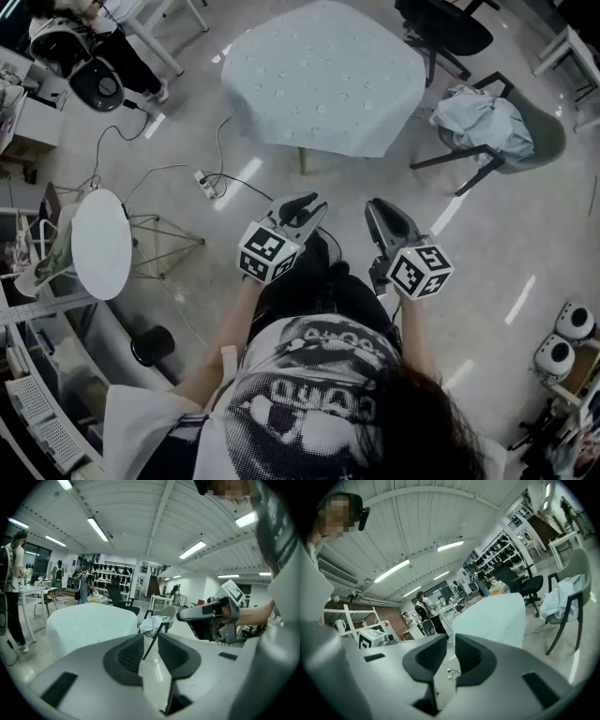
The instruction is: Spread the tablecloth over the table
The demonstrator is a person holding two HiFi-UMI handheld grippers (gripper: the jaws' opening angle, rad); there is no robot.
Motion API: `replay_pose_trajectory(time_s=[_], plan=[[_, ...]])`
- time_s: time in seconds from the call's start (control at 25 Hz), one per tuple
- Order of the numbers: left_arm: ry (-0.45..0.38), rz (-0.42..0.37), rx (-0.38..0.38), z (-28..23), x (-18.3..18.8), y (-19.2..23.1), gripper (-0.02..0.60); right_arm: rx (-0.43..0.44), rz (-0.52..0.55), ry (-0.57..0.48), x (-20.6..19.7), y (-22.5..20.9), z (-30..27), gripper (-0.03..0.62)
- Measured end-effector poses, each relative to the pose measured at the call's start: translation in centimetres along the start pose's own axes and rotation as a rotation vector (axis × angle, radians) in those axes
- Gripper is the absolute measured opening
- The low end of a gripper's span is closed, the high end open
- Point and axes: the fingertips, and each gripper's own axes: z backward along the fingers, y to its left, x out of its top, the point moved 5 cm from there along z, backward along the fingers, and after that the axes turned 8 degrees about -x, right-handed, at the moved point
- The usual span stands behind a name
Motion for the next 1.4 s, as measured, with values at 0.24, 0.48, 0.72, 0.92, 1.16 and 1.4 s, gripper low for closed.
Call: replay_pose_trajectory(time_s=[0.24, 0.48, 0.72, 0.92, 1.16, 1.4], plan=[[0.016, -0.064, -0.041, -0.3, 0.7, -3.1, 0.048, -0.026, 0.043, -0.041, -0.1, 0.3, 2.6, 0.009], [0.036, -0.137, -0.082, -0.8, 1.5, -5.3, 0.02, -0.048, 0.092, -0.073, -0.3, 0.2, 3.9, -0.012], [0.051, -0.162, -0.114, -0.7, 1.6, -7.0, 0.012, -0.057, 0.13, -0.08, -0.6, 0.3, 4.3, -0.011], [0.066, -0.183, -0.141, -0.7, 1.6, -7.7, 0.012, -0.067, 0.153, -0.08, -0.7, 0.1, 4.4, -0.009], [0.047, -0.175, -0.143, -0.7, 1.8, -7.8, 0.012, -0.062, 0.185, -0.077, -0.6, 0.4, 4.2, -0.005], [0.045, -0.165, -0.13, -0.4, 1.7, -7.2, 0.012, -0.043, 0.211, -0.056, -0.7, 1.0, 3.4, -0.005]])
